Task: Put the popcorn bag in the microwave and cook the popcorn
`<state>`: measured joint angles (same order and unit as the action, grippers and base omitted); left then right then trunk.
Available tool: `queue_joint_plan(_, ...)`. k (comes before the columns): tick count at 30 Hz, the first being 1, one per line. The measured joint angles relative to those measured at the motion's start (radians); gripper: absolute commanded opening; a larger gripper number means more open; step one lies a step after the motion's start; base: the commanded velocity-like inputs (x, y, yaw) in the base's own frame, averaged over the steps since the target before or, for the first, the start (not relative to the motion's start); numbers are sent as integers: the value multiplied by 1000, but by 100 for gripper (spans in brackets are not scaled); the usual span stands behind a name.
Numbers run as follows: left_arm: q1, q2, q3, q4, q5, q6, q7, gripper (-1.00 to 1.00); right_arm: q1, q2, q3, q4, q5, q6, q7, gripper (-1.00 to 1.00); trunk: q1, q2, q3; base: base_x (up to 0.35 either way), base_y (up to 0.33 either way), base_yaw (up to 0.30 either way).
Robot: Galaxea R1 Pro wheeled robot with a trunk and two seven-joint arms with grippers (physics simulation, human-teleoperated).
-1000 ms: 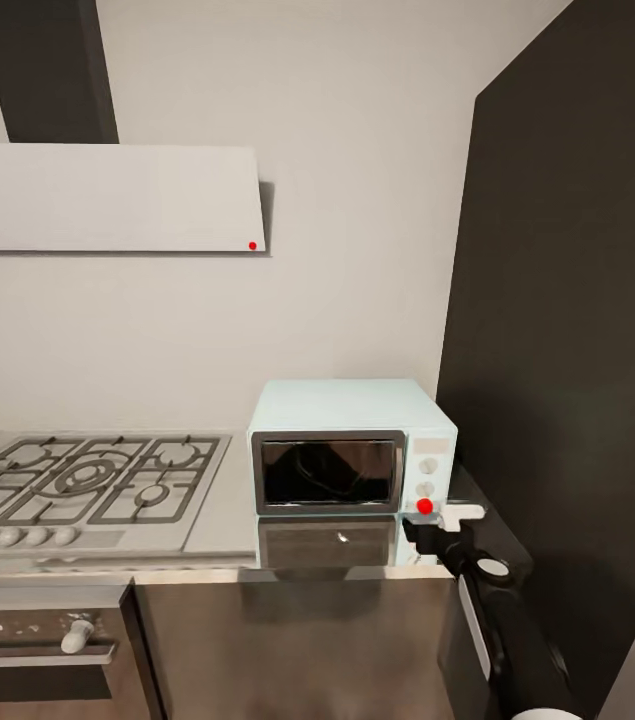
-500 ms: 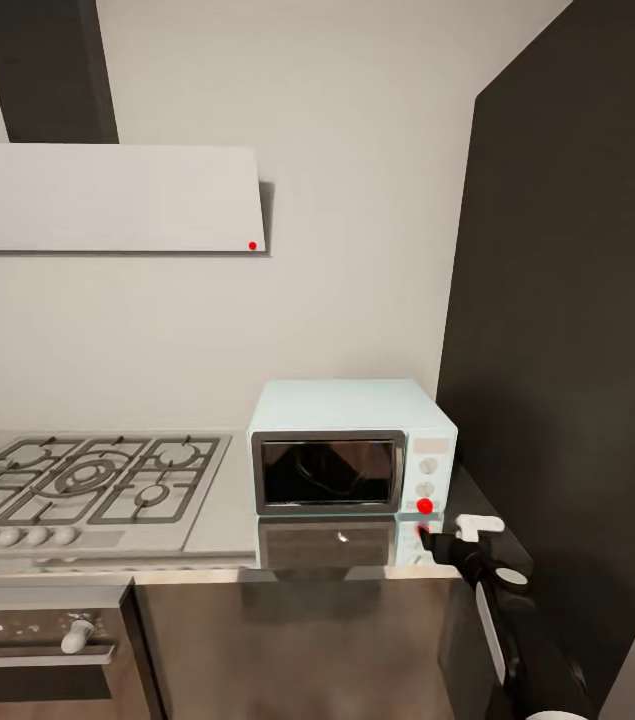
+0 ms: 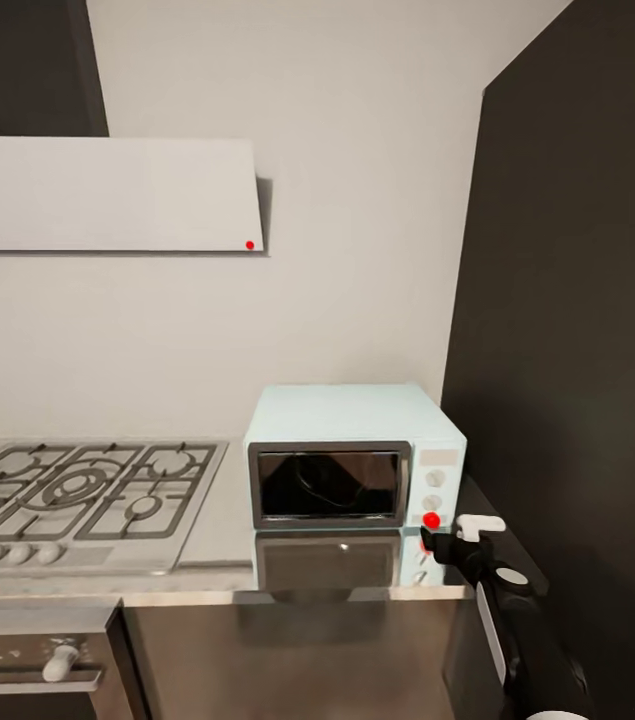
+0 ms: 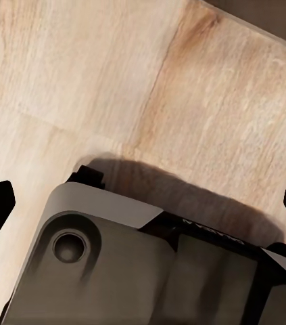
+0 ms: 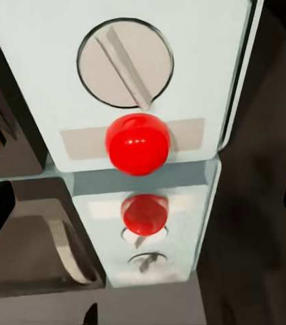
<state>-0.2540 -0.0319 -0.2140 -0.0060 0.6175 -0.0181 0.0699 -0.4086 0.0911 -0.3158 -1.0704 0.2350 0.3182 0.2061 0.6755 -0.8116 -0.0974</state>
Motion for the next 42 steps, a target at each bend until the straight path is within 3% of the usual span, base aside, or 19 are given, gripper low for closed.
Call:
queue_joint_plan(14,0,0,0,0,0,0,0,100,0,-14,0,3,0,0,-2,100,0,0,0,93,0,0)
queue_joint_plan(15,0,0,0,0,0,0,0,100,0,-15,0,3,0,1,-2,-100,0,0,0,4,0,0)
queue_joint_plan(27,0,0,0,0,0,0,0,100,0,-14,5,4,-1,1,-1,-100,0,0,0,0,0,0)
queue_joint_plan(33,0,0,0,0,0,0,0,100,0,-13,11,92,6,-6,-5,-100,0,0,0,0,0,0)
queue_joint_plan(42,0,0,0,0,0,0,0,100,0,-14,5,106,8,-17,-6,-100,0,0,0,20,0,0)
